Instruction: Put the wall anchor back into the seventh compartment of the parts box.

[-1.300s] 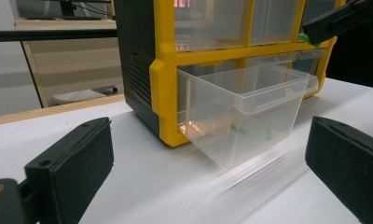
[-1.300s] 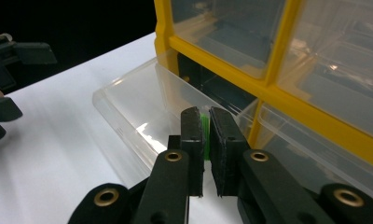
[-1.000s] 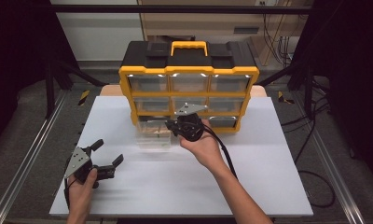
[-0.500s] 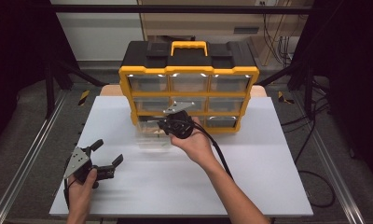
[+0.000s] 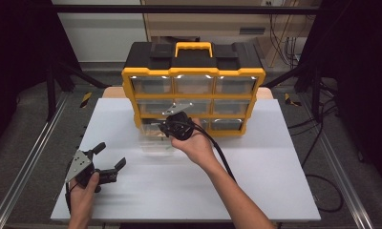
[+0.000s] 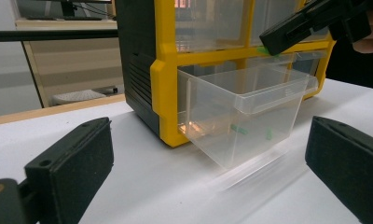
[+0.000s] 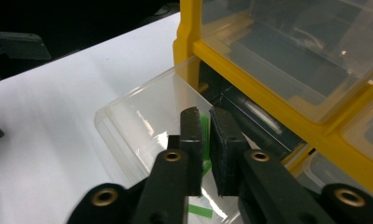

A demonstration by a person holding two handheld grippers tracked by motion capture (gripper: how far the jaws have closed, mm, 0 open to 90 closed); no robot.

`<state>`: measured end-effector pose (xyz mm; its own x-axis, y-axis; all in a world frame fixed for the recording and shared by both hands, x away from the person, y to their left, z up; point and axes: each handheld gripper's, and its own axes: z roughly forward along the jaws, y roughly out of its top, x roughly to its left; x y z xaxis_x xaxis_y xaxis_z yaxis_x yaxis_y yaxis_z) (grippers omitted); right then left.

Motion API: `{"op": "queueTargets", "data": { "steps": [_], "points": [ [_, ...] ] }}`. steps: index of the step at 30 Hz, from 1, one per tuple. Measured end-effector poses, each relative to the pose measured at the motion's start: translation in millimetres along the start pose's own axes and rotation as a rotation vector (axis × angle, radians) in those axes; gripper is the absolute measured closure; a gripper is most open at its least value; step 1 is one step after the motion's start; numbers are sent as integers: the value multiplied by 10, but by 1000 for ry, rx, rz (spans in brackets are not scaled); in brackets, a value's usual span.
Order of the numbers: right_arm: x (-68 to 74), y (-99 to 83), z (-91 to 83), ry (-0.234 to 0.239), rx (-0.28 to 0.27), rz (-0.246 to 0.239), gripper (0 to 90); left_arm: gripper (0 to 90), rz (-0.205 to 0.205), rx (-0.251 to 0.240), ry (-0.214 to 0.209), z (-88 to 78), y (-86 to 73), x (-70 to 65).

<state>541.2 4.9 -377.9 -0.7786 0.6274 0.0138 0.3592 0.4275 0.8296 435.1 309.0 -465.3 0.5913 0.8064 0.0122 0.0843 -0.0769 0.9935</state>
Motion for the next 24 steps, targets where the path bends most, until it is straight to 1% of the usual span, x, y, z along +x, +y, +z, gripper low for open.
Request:
{"op": "queueTargets", "data": {
  "steps": [2, 5, 10, 12, 13, 16, 17, 24],
  "points": [
    [2, 4, -7, -4, -7, 7, 723, 10, -1, -2, 1, -2, 1, 2],
    [9, 22, -51, 0, -33, 23, 604, 10, -2, -1, 2, 1, 1, 8],
    [18, 53, -151, 1, -73, 49, 336, 10, 0, 0, 0, 7, 0, 4],
    [16, 58, -198, -18, -80, 53, 242, 9, 1, 1, 0, 5, -1, 4],
    [14, 58, -221, -24, -87, 53, 213, 10, 2, 3, 0, 3, -1, 5],
    [0, 45, -294, -23, -109, 73, 146, 10, 1, 3, 0, 3, -2, 1],
    [-6, 38, -320, -23, -115, 81, 139, 9, 1, 3, 0, 2, -3, -2],
    [-76, -32, -487, -41, -161, 92, 83, 9, 4, 6, 1, -2, -2, -8]
  ]
}}
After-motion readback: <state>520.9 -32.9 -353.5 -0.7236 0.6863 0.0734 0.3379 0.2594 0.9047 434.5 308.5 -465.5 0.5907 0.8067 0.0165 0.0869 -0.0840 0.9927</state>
